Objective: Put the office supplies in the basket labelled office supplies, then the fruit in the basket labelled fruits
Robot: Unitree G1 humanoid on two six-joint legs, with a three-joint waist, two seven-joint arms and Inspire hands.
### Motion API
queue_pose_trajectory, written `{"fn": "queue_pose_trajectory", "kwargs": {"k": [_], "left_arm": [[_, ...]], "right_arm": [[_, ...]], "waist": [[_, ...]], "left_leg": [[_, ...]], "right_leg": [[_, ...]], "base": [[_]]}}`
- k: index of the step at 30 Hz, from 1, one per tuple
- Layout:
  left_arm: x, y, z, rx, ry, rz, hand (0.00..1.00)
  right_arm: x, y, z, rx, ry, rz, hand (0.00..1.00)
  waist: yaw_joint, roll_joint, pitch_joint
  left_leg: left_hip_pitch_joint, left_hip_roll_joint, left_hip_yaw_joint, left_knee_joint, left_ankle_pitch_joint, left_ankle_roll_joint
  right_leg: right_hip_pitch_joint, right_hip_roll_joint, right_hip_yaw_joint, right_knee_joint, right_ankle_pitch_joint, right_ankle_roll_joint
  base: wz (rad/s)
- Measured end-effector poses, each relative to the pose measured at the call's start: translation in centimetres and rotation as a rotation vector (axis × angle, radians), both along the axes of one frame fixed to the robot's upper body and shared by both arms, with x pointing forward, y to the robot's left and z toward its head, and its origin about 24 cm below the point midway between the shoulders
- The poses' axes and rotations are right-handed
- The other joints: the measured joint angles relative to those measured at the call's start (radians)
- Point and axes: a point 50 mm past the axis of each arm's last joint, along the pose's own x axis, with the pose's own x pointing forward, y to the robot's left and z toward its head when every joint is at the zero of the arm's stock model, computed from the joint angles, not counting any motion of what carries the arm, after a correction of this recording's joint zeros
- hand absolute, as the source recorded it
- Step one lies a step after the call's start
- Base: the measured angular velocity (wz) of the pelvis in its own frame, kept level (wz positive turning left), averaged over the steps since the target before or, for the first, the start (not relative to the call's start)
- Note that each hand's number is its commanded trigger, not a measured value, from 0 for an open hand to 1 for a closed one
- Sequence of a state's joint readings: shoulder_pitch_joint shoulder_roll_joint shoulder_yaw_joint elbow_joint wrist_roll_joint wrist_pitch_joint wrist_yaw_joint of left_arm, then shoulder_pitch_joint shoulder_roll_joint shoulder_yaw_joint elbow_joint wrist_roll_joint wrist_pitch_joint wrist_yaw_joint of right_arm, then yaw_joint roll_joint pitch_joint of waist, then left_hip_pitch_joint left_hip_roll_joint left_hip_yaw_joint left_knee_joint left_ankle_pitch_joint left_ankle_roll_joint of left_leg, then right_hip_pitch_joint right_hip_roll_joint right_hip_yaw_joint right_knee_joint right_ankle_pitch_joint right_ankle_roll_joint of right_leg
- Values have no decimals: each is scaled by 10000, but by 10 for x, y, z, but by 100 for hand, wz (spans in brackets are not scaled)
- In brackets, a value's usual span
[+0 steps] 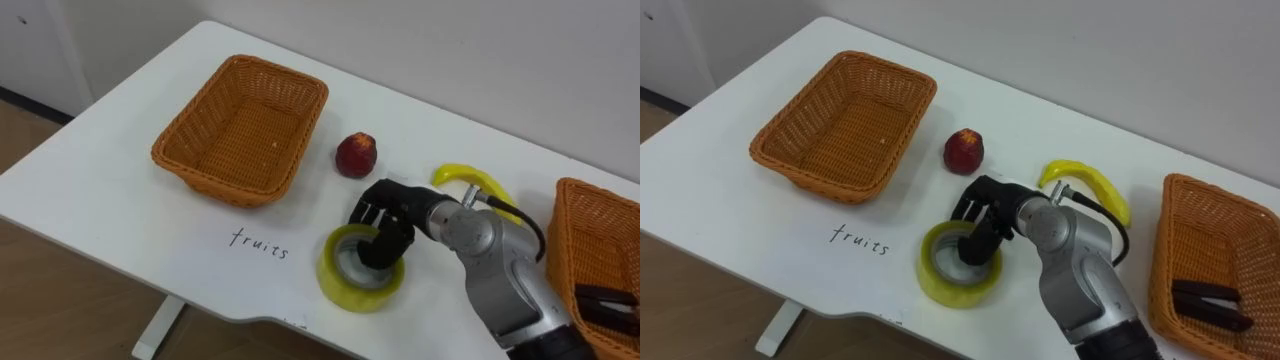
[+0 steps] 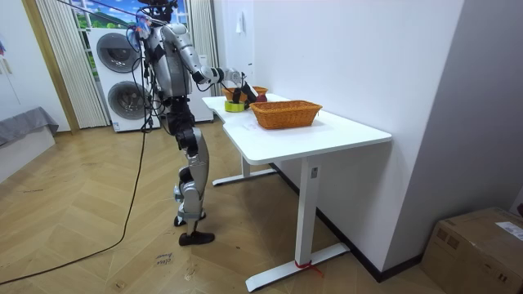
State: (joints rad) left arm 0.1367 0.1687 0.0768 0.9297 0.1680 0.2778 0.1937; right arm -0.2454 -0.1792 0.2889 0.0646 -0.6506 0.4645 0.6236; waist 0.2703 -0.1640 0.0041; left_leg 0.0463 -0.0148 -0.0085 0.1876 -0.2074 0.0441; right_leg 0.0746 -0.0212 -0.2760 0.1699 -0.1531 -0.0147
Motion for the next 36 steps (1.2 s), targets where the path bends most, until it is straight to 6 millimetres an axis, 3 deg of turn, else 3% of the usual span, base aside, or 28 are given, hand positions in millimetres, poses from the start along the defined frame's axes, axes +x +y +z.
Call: {"fn": "queue_pose_trajectory", "kwargs": {"k": [10,19,23,30,36], "left_arm": [[-10,1,-1,167,-55,26,0],[-11,4,-1,145,-375,262,0],[-19,-1,-4,6,-244,386,0],[-31,-6,-7,-251,-9,490,0],[-42,-2,-6,-328,45,950,0]], "right_arm": [[-9,-4,6,987,-313,404,100],[-8,-13,22,1477,-1363,276,100],[-5,-20,37,1622,-2362,-105,100],[-1,-40,51,1580,-3388,-1180,100],[0,-60,60,1630,-4157,-2151,100]], "waist": [[-332,162,91],[-721,193,72],[-785,353,12],[-1070,506,1],[-1323,507,-21]], "left_leg": [[5,11,43,-65,7,5],[63,14,101,-105,10,5],[199,23,254,-183,15,13],[355,28,372,-218,18,20],[356,30,381,-203,21,15]], "right_leg": [[-45,15,164,-9,-1,1],[-30,24,308,-12,-1,1],[21,29,384,-12,-1,1],[99,31,548,-8,0,3],[105,39,591,-8,0,4]], "base": [[-1],[-1],[-8],[-6],[0]]}}
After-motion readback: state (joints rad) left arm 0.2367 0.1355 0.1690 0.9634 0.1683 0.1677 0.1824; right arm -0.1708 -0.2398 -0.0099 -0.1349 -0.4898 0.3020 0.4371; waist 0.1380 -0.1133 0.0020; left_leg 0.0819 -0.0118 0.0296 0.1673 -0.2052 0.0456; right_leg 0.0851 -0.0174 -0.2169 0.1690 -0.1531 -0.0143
